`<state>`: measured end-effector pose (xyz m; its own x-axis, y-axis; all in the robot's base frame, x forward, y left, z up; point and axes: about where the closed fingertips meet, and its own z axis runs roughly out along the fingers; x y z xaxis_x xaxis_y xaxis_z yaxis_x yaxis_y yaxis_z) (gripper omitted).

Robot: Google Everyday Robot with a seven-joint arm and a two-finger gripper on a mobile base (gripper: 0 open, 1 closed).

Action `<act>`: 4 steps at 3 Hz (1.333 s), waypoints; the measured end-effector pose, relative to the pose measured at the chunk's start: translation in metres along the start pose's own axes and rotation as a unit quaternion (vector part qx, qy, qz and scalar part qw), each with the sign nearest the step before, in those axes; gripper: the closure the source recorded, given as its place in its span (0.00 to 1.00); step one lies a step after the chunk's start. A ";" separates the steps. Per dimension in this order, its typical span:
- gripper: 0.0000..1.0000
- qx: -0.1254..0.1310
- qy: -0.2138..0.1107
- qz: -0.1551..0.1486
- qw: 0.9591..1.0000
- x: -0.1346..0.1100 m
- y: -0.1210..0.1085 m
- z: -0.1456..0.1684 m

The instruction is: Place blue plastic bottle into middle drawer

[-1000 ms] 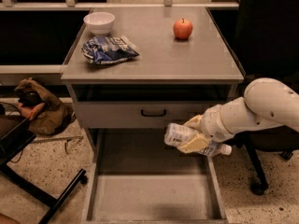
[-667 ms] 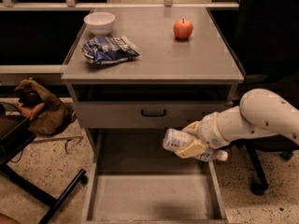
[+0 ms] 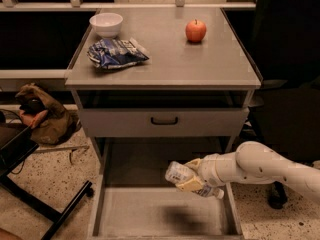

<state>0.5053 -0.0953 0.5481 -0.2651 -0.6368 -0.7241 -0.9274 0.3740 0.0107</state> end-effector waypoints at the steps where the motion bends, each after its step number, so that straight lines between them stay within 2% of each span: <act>1: 1.00 0.000 0.000 0.000 1.000 0.000 0.000 0.000; 2: 1.00 -0.010 -0.001 0.005 1.000 0.023 0.019 0.036; 3: 1.00 -0.018 0.002 0.027 0.999 0.061 0.037 0.089; 4: 1.00 -0.012 0.000 0.060 0.998 0.090 0.050 0.121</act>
Offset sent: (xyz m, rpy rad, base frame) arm -0.0420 0.0447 -0.1211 0.0255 0.0497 0.0172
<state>0.4671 -0.0527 0.3997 -0.3746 -0.5891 -0.7160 -0.8952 0.4308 0.1139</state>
